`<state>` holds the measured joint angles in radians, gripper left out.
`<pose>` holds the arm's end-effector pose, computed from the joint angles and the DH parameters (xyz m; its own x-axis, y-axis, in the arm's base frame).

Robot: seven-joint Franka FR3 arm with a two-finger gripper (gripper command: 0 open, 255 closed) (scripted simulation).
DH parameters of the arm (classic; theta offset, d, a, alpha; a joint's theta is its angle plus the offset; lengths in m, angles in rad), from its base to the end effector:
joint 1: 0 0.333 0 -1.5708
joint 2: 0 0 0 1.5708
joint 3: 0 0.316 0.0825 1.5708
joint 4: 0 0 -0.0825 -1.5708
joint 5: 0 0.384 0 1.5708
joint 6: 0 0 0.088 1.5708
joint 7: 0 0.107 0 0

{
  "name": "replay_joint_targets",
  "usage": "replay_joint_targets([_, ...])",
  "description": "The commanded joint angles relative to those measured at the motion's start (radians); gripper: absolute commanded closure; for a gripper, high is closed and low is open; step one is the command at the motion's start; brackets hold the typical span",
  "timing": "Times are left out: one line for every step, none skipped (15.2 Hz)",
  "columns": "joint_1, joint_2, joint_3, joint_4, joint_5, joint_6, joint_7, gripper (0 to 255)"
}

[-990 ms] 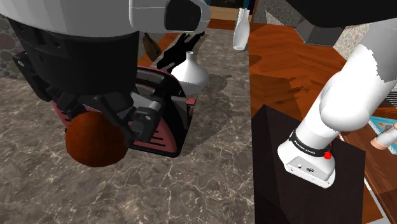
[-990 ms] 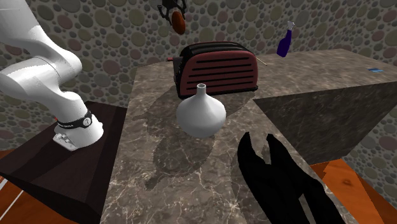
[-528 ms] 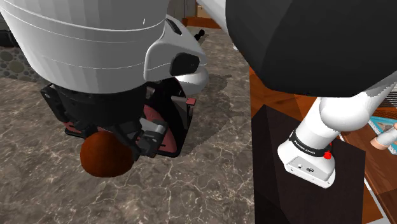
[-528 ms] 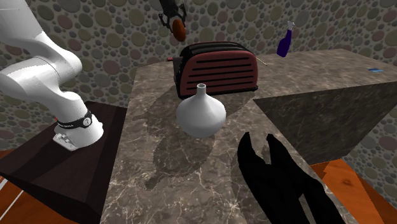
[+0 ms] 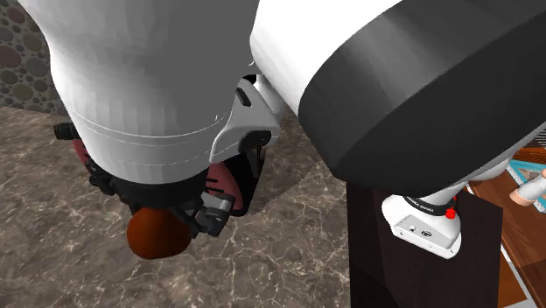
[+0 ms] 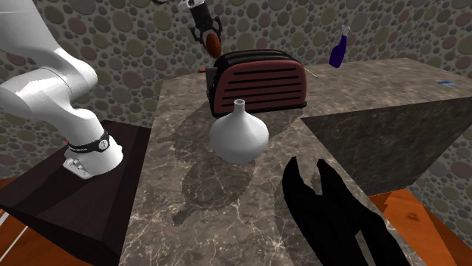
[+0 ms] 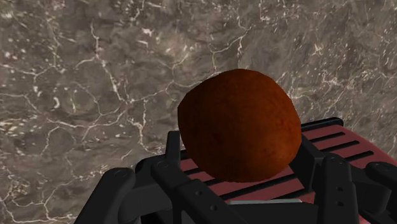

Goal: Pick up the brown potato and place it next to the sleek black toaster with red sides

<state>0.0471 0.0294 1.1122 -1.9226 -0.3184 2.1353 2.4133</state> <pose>0.2498 0.5271 0.5022 0.4351 -0.8992 0.0454 -0.8471 -0.4260 -0.3177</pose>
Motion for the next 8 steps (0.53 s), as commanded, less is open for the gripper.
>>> replay_joint_targets([0.0, 0.006, -0.001, -0.023, -0.012, 0.024, 0.012, 255])
replay_joint_targets([0.002, 0.013, -0.001, -0.032, -0.022, 0.034, 0.02, 255])
replay_joint_targets([0.004, 0.02, -0.002, -0.041, -0.033, 0.045, 0.03, 255])
replay_joint_targets([0.006, 0.028, -0.003, -0.049, -0.044, 0.055, 0.039, 255])
replay_joint_targets([0.008, 0.036, -0.003, -0.058, -0.056, 0.064, 0.05, 255])
replay_joint_targets([0.011, 0.044, -0.005, -0.066, -0.069, 0.074, 0.06, 255])
replay_joint_targets([0.014, 0.053, -0.007, -0.074, -0.082, 0.083, 0.071, 255])
replay_joint_targets([0.018, 0.062, -0.009, -0.081, -0.095, 0.093, 0.082, 255])
